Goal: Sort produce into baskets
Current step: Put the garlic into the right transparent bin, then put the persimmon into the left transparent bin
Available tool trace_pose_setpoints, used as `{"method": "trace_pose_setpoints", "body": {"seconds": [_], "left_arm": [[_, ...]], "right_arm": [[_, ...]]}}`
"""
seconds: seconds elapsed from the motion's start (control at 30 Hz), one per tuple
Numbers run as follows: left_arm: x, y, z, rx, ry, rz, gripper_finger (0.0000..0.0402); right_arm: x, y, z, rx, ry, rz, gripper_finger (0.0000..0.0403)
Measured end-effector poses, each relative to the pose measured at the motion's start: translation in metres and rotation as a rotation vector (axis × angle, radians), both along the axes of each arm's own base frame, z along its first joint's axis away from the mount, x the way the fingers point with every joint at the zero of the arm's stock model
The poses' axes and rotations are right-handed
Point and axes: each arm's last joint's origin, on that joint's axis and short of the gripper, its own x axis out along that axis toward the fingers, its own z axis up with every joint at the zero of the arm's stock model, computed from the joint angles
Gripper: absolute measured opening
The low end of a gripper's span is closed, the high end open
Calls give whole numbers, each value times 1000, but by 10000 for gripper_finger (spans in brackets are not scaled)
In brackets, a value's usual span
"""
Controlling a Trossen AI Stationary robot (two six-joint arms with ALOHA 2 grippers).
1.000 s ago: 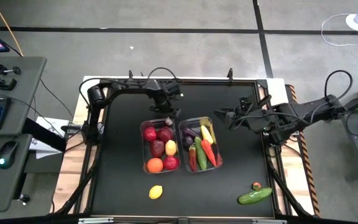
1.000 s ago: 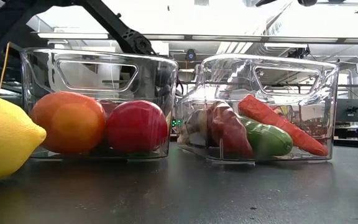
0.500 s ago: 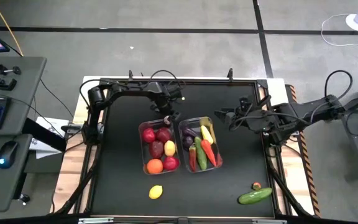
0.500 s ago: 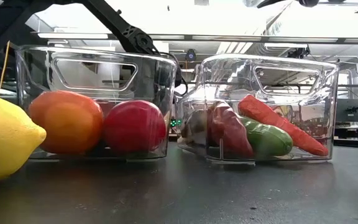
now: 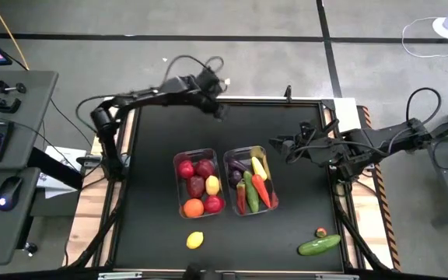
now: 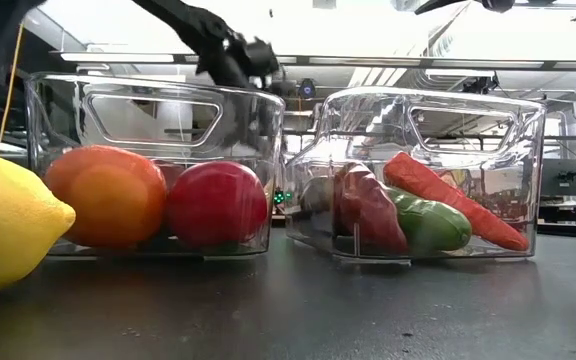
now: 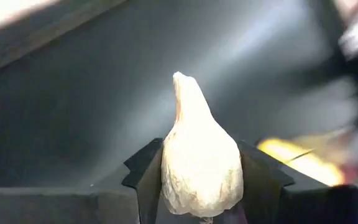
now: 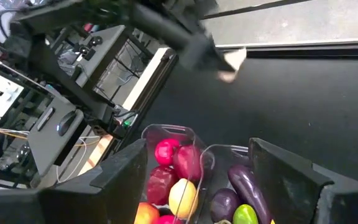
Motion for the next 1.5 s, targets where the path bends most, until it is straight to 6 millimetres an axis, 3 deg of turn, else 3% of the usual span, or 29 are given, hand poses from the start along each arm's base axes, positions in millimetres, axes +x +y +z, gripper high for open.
{"method": "trace_pose_setpoints", "body": {"seconds": [0.13,0.27,0.5,0.63,0.73,1.0,1.17,1.33,1.5], "left_arm": [[8,-22,33,78,-155,-49,157],[24,-74,49,139,-202,-245,158],[55,-181,39,322,-160,-467,158],[68,-212,32,450,-184,-492,170],[71,-215,32,463,-207,-501,193],[69,-193,32,385,-203,-452,270],[61,-181,42,280,-239,-464,295],[35,-168,72,352,-244,-445,294],[-2,-154,100,438,-290,-354,294]], "right_arm": [[0,0,0,0,0,0,271],[0,0,0,-1,1,1,271],[-1,0,-1,-22,22,11,271],[-1,0,-2,-27,36,11,271],[-2,-1,-2,-30,43,12,271],[-5,-1,-2,-21,47,26,271],[-6,1,-4,18,85,94,271],[-15,12,-36,269,416,168,271],[-27,50,-88,493,735,225,271]]}}
